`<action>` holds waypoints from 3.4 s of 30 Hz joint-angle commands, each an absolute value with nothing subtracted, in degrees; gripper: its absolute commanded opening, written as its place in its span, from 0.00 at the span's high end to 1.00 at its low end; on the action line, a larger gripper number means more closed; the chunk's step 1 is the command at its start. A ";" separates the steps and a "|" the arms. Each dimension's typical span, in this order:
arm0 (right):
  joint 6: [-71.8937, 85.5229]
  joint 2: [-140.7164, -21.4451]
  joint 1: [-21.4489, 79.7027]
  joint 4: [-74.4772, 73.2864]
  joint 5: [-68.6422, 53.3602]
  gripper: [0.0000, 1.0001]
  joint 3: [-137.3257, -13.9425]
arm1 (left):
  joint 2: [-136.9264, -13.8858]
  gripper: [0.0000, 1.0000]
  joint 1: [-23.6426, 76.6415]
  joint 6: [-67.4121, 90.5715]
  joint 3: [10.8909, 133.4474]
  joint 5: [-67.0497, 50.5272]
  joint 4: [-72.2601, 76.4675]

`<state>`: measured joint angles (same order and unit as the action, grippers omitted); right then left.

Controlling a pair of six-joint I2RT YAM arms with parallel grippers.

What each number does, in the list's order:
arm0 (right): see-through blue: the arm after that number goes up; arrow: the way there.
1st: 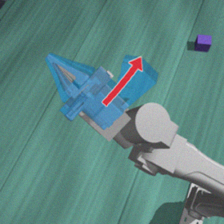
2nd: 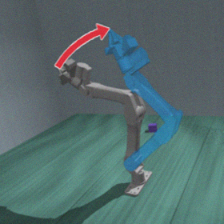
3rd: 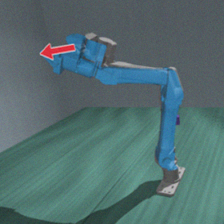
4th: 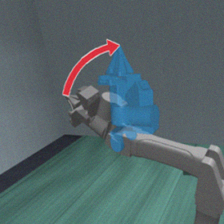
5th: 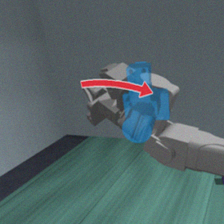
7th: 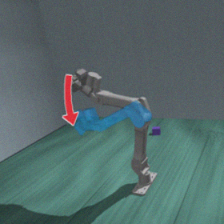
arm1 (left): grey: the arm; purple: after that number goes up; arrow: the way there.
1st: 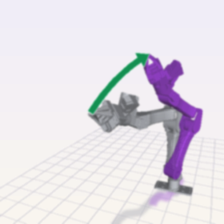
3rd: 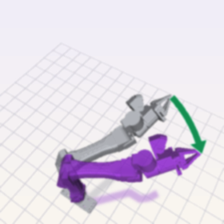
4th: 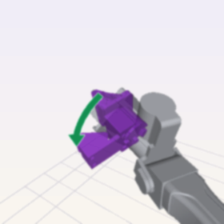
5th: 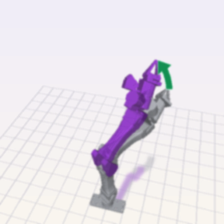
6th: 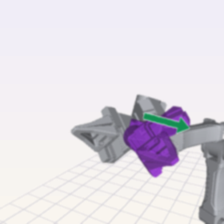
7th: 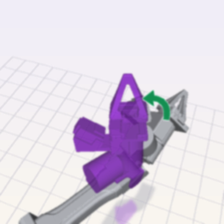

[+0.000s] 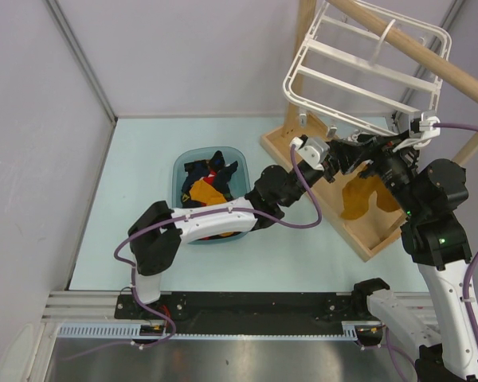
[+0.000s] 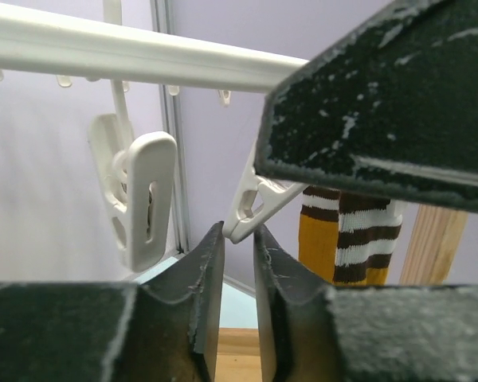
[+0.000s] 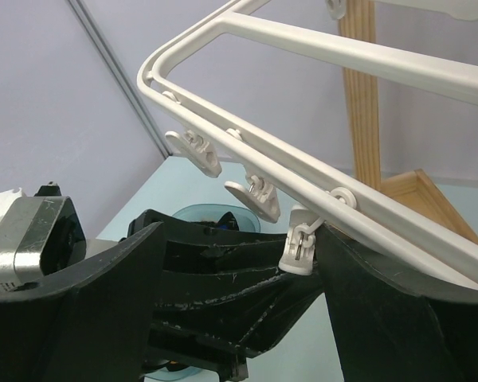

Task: Clip the socks to the hanger
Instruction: Open the clamp at the hanger.

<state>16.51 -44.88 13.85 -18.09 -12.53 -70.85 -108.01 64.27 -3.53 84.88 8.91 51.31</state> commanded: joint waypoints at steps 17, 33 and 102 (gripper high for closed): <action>20.39 -43.95 13.45 -19.60 -0.54 0.32 -72.25 | -104.15 0.90 65.65 -5.19 84.90 8.53 53.44; 18.81 -43.86 13.36 -20.39 0.53 0.67 -72.16 | -102.75 0.89 65.65 -5.54 83.76 7.39 52.65; 24.69 -40.17 5.45 -21.79 -9.42 0.31 -72.16 | -101.95 0.99 57.04 0.71 95.89 -13.82 24.70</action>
<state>16.71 -42.06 5.50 -20.73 -18.22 -70.89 -105.01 55.20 1.52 97.08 -21.50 23.86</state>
